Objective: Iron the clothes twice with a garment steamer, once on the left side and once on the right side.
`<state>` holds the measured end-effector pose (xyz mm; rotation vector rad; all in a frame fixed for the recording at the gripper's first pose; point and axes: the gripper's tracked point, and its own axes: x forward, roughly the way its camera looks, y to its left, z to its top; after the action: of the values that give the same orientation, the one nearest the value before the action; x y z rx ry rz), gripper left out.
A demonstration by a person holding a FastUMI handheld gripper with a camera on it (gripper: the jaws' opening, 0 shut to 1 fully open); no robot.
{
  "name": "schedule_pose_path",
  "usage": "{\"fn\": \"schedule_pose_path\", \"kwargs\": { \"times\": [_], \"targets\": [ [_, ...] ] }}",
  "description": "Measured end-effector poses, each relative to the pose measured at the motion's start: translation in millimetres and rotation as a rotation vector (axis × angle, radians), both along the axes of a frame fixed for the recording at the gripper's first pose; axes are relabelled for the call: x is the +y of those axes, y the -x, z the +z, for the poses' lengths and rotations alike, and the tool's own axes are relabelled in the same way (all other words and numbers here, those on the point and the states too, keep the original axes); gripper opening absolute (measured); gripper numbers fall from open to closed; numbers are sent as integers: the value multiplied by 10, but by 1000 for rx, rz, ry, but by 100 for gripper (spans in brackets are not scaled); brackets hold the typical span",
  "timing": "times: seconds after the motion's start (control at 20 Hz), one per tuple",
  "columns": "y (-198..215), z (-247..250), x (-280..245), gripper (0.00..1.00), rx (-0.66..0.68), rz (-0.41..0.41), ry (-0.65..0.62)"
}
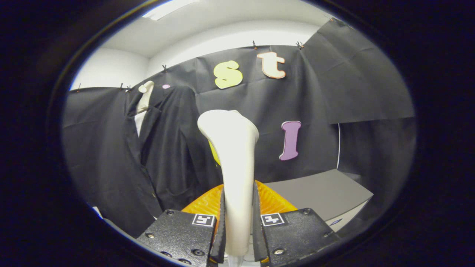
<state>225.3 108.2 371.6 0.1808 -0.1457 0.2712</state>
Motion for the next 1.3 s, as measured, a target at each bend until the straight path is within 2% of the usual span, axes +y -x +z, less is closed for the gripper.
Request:
{"fn": "schedule_pose_path", "kwargs": {
  "times": [0.4, 0.75, 0.9, 1.3],
  "targets": [
    [242, 729, 1123, 32, -102, 3, 79],
    [14, 1004, 1936, 32, -125, -26, 172],
    [-47, 933, 2068, 32, -108, -33, 181],
    [-86, 672, 1947, 32, -60, -92, 215]
  ]
}}
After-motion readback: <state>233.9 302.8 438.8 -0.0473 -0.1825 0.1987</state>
